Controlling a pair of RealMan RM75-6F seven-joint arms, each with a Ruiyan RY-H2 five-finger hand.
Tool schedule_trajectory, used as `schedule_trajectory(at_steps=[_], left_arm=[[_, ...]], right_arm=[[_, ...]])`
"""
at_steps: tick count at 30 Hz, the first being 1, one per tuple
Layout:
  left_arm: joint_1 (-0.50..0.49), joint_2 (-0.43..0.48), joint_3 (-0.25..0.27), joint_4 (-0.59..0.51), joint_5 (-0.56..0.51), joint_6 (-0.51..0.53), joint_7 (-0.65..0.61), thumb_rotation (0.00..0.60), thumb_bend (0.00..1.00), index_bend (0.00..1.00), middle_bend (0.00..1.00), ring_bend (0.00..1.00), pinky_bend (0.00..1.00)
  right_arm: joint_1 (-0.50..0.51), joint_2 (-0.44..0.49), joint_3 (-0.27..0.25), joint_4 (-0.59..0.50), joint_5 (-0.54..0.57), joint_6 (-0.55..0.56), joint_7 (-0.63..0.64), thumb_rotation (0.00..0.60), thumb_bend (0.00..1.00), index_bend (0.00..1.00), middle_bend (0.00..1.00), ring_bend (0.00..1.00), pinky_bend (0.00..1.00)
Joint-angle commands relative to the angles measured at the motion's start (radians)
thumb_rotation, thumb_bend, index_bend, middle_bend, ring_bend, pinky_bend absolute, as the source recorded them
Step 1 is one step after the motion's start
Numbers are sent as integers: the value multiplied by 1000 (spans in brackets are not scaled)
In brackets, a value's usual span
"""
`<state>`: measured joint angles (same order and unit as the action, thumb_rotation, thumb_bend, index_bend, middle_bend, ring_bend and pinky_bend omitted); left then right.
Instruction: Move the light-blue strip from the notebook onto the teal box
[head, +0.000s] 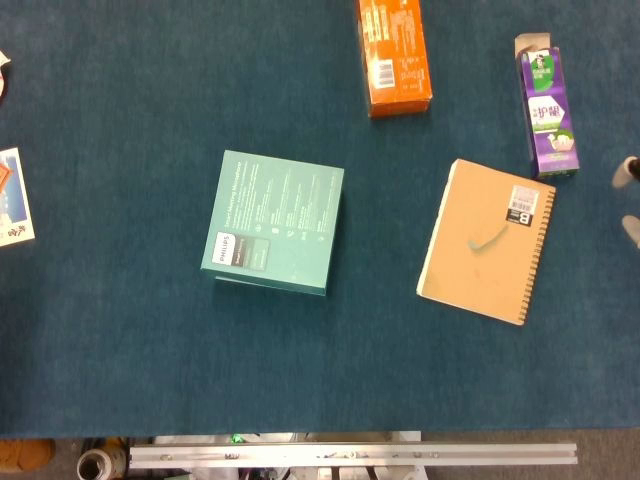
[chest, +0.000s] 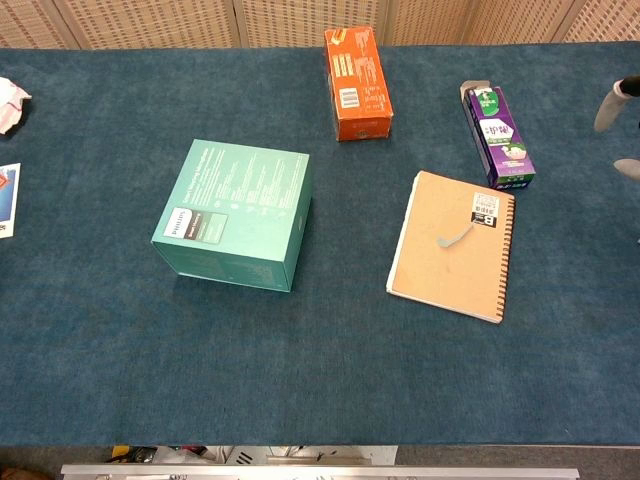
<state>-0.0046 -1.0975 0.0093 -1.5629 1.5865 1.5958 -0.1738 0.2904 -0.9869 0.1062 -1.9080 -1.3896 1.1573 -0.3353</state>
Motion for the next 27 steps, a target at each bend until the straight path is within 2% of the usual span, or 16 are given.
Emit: schedule_trajectory(at_steps=[1, 8, 14, 27], left_arm=[[2, 2, -1, 2, -2, 3, -2, 600, 340, 193, 273, 159, 68], [-5, 2, -6, 6, -4, -8, -2, 600, 340, 193, 273, 159, 68], [-12, -1, -3, -3, 7, -16, 10, 600, 339, 193, 273, 159, 67], [-16, -9, 0, 0, 3, -31, 10, 600, 340, 193, 273, 159, 67]], right_arm=[[-5, 2, -1, -5, 3, 16, 0, 600, 251, 430, 923, 1000, 1000], [-25, 38, -9, -25, 3, 60, 6, 600, 251, 430, 923, 1000, 1000], [0, 31, -23, -13, 18, 7, -5, 600, 261, 444, 937, 1000, 1000], [144, -146, -44, 90, 152, -210, -130, 600, 266, 463, 953, 1000, 1000]])
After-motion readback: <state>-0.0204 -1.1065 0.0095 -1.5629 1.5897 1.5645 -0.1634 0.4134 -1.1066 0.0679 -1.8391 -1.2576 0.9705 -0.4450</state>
